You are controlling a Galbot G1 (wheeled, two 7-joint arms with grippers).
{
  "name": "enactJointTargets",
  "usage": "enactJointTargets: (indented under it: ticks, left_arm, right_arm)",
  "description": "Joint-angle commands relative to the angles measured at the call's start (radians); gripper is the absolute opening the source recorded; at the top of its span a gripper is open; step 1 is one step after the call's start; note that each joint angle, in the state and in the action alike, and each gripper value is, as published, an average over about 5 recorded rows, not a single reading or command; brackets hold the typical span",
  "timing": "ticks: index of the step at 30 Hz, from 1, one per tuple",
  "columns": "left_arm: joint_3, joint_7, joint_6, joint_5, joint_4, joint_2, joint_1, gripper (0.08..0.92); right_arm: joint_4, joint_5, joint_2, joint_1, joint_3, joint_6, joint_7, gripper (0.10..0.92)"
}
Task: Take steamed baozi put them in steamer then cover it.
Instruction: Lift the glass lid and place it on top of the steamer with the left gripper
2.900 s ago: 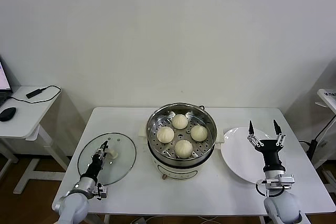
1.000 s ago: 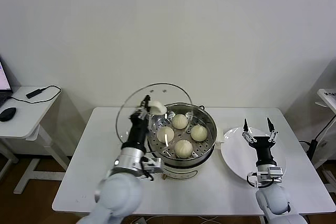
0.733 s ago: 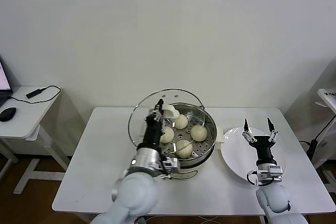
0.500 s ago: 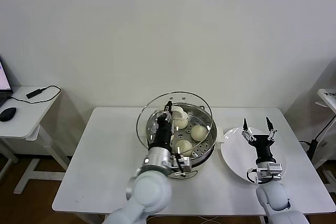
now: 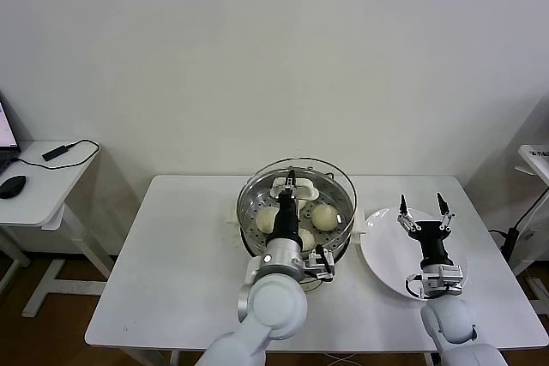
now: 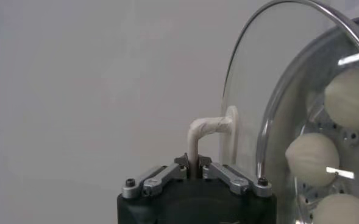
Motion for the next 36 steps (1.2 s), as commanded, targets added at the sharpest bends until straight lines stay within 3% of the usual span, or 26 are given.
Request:
enactJointTargets:
  ticks: [1,36]
  left_arm:
    - [0.004,0.01,-0.002,0.078,0.083,-0.056,-0.008,0.194]
    - [-0.028,-0.014,-0.049,0.165,0.188,-0.093,0.008,0.194]
  right_arm:
    - [-0.005,0.001,0.002,0.004,0.0,-0.005,-0.002,0.823]
    - [-0.01,0.002,0.006,0.006,0.006,0.0,-0.004,0.823]
